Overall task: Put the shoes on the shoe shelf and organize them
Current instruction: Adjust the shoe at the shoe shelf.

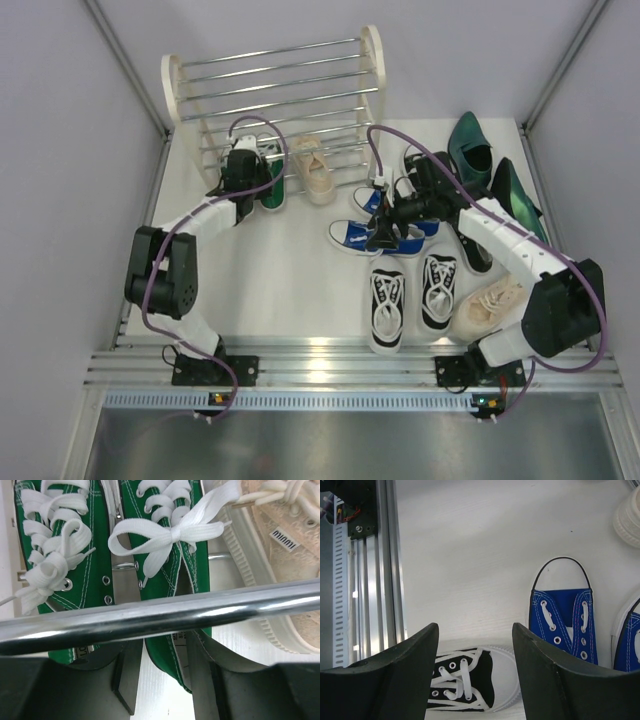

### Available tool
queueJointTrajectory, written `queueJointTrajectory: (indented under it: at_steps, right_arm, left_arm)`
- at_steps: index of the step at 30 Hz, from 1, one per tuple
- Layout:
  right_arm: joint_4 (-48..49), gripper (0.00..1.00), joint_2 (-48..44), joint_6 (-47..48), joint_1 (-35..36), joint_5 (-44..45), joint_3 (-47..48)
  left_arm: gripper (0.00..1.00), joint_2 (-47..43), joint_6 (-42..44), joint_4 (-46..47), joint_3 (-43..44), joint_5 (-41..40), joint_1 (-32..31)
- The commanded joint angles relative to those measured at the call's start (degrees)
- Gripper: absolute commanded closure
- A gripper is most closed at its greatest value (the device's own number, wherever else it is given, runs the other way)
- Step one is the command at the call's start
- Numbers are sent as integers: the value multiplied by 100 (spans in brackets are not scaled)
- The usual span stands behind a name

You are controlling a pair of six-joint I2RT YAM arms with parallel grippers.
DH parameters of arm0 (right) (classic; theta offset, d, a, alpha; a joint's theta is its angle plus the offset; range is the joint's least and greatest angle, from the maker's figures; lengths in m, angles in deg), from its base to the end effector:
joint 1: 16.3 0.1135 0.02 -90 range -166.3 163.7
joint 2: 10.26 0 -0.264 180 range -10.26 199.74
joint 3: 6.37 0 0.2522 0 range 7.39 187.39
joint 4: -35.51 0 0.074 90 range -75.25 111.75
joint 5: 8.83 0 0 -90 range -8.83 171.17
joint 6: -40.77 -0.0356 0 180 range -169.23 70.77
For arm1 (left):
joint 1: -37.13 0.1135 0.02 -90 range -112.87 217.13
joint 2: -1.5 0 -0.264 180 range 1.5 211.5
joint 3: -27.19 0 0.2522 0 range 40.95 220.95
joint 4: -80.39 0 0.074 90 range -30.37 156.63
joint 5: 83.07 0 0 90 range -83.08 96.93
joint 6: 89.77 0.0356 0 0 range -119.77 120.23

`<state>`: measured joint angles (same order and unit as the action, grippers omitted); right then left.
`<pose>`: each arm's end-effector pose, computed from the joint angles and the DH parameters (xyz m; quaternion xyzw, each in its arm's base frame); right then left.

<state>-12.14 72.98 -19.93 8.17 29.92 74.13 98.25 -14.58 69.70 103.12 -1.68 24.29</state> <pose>0.2636 0.1505 0.2894 -0.5143 0.6904 0.3937 0.3224 0.3715 -0.0792 0.2290 -0.0516 0.8693 -0.0528 0.4887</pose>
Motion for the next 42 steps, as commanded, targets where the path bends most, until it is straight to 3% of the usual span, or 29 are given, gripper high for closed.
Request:
queueJointTrajectory:
  at_steps: [1,13,23,26,30,42]
  right_arm:
    - [234,39,-265,-38,-91,-211,-47]
    - [260,39,-317,-109,-100,-219,-100]
    - [260,39,-326,-117,-135,-219,-100]
    - [260,39,-335,-126,-144,-219,-82]
    - [260,39,-353,-126,-153,-219,-91]
    - [234,39,-405,-109,-171,-219,-117]
  left_arm:
    - [56,107,92,361,-21,-45,1]
    - [59,283,189,352,-65,-291,1]
    - [70,257,154,501,-188,-142,1]
    - [79,222,224,572,-171,-72,1]
    - [100,160,294,572,-91,-98,1]
    - [100,-270,-267,800,-249,-941,1]
